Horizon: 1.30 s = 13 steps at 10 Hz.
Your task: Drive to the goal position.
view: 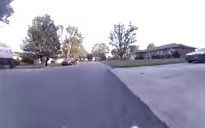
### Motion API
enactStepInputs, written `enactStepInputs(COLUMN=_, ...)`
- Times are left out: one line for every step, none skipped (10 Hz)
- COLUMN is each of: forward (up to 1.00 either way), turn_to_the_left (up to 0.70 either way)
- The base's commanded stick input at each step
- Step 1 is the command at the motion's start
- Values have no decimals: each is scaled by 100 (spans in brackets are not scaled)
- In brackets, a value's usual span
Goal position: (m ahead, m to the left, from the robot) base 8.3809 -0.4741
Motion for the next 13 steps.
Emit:
enactStepInputs(forward=100, turn_to_the_left=6)
enactStepInputs(forward=100, turn_to_the_left=5)
enactStepInputs(forward=100, turn_to_the_left=4)
enactStepInputs(forward=100, turn_to_the_left=3)
enactStepInputs(forward=100, turn_to_the_left=3)
enactStepInputs(forward=100, turn_to_the_left=3)
enactStepInputs(forward=100, turn_to_the_left=3)
enactStepInputs(forward=100, turn_to_the_left=3)
enactStepInputs(forward=100, turn_to_the_left=3)
enactStepInputs(forward=100, turn_to_the_left=3)
enactStepInputs(forward=100, turn_to_the_left=3)
enactStepInputs(forward=100, turn_to_the_left=3)
enactStepInputs(forward=100, turn_to_the_left=3)
